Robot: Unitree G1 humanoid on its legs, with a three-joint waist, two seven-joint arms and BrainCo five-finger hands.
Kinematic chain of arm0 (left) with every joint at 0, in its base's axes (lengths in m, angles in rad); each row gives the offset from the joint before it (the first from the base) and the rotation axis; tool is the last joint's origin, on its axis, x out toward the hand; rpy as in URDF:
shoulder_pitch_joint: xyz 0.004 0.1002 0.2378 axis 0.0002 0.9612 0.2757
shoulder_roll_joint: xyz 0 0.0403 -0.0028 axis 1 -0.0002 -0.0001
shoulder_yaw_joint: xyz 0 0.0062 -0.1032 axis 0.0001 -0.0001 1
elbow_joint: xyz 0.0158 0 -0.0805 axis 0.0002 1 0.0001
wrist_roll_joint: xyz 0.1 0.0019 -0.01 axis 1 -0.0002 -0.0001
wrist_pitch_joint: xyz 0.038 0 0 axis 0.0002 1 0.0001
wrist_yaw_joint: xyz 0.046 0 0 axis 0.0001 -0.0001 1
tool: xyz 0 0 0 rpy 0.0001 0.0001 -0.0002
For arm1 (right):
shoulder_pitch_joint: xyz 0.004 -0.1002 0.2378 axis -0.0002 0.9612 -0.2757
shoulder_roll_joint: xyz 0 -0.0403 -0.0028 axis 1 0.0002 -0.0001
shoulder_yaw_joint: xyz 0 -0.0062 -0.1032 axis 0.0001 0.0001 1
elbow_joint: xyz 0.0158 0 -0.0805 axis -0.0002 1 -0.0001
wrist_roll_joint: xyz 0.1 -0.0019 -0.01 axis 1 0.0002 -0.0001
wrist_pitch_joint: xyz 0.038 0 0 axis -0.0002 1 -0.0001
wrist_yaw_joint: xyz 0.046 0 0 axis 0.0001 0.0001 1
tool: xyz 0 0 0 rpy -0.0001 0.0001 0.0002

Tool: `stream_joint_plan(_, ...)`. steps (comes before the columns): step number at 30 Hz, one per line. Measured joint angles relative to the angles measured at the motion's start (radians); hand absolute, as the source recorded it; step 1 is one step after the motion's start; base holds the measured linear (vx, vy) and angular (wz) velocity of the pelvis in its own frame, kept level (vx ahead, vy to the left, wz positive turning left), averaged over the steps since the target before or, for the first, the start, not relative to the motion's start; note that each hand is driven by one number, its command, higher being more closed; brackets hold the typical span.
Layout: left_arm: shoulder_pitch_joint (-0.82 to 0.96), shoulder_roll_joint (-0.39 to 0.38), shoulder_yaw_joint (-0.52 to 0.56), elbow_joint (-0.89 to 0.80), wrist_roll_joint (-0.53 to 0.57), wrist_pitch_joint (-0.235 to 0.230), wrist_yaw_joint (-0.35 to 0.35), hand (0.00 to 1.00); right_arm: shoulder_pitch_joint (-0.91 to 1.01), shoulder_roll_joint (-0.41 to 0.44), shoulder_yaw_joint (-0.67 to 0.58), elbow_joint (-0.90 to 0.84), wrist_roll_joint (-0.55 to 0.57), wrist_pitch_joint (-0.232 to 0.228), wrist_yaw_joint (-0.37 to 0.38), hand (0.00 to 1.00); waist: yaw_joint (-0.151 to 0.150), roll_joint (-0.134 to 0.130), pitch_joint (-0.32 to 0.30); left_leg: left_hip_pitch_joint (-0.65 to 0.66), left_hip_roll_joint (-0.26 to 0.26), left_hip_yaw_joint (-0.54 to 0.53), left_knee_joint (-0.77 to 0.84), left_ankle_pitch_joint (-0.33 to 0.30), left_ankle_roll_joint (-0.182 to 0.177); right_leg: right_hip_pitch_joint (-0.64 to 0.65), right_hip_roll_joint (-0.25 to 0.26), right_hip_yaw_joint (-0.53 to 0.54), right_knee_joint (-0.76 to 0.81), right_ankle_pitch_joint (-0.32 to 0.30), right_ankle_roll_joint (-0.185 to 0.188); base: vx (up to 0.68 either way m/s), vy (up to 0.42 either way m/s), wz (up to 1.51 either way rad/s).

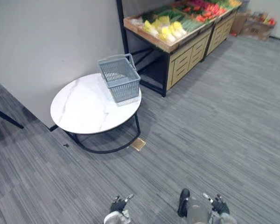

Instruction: Pick vegetable in the basket

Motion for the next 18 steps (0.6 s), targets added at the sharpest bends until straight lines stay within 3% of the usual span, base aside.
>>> stream_joint_plan(2,0.018,-0.019,0.011,0.005,-0.003,0.0,-0.002,0.0,-0.005,-0.004,0.0,0.001,-0.001,0.0,0.0,0.0,0.001,0.026,-0.002,-0.022,0.038,-0.05,0.107,0.075,-0.006,0.043,0.026,-0.029,0.035,-0.076,-0.011,0.75,-0.424,0.1)
stream_joint_plan(4,0.022,-0.014,0.033,-0.001,-0.006,-0.003,-0.008,0.0,-0.006,-0.007,-0.002,0.015,-0.001,0.005,0.0,0.0,-0.005,0.034,-0.001,-0.148,0.06,-0.125,0.386,0.224,-0.023,0.12,0.044,-0.058,0.012,-0.126,-0.012,0.66,-0.326,0.22)
stream_joint_plan(5,0.023,-0.013,0.046,-0.006,-0.014,-0.003,-0.01,0.0,-0.003,-0.017,0.005,0.032,-0.006,0.014,-0.001,0.0,0.002,0.03,0.008,-0.252,0.074,-0.16,0.599,0.331,-0.063,0.187,0.056,-0.074,-0.029,-0.146,-0.017,0.44,-0.142,0.12)
stream_joint_plan(7,0.027,-0.001,0.049,-0.012,-0.015,-0.004,-0.018,0.0,-0.004,-0.033,0.035,0.044,-0.02,0.022,-0.002,0.0,0.008,0.042,0.021,-0.389,0.1,-0.121,0.86,0.303,-0.052,0.31,0.08,-0.081,-0.099,-0.158,-0.014,0.52,-0.111,0.05)
stream_joint_plan(9,0.033,0.025,0.049,-0.013,-0.015,-0.004,-0.021,0.0,-0.005,-0.032,0.054,0.067,-0.028,0.023,-0.002,0.0,0.023,0.033,0.026,-0.48,0.108,-0.036,0.955,0.223,-0.01,0.431,0.08,-0.083,-0.18,-0.167,0.006,0.46,-0.067,-0.02)
stream_joint_plan(11,0.049,0.042,0.053,-0.013,-0.015,-0.008,-0.023,0.0,-0.002,-0.031,0.062,0.07,-0.028,0.025,-0.003,0.0,0.031,0.031,0.026,-0.596,0.109,0.043,0.905,0.154,0.0,0.535,0.078,-0.099,-0.268,-0.164,0.034,0.36,0.004,0.09)
stream_joint_plan(13,0.068,0.047,0.074,-0.018,-0.038,-0.015,-0.028,0.0,0.001,-0.028,0.061,0.068,-0.026,0.031,-0.006,0.0,0.052,0.029,0.027,-0.67,0.1,0.146,0.719,0.114,0.02,0.606,0.07,-0.121,-0.341,-0.156,0.068,0.46,0.133,0.08)
stream_joint_plan(15,0.07,0.046,0.074,-0.02,-0.042,-0.016,-0.028,0.0,0.009,-0.031,0.061,0.066,-0.026,0.032,-0.008,0.0,0.054,0.025,0.025,-0.682,0.032,0.211,0.435,0.143,0.04,0.666,0.057,-0.153,-0.384,-0.161,0.106,0.47,0.205,0.33)
stream_joint_plan(16,0.077,0.039,0.073,-0.019,-0.041,-0.016,-0.028,0.0,0.012,-0.033,0.062,0.064,-0.026,0.031,-0.009,0.0,0.055,0.035,0.02,-0.671,0.0,0.228,0.256,0.21,0.063,0.692,0.061,-0.159,-0.398,-0.174,0.127,0.52,0.231,0.51)
stream_joint_plan(17,0.07,0.048,0.088,-0.022,-0.048,-0.022,-0.037,0.0,0.006,-0.015,0.065,0.067,-0.025,0.035,-0.011,0.0,0.062,0.001,0.015,-0.652,-0.059,0.242,0.204,0.245,0.143,0.723,0.033,-0.151,-0.41,-0.189,0.131,0.61,0.24,0.57)
stream_joint_plan(18,0.071,0.053,0.096,-0.031,-0.043,-0.023,-0.038,0.0,0.007,0.003,0.099,0.06,-0.026,0.029,-0.01,0.0,0.06,-0.033,0.001,-0.651,-0.096,0.244,0.179,0.247,0.159,0.713,0.023,-0.119,-0.429,-0.153,0.08,0.49,0.173,0.47)
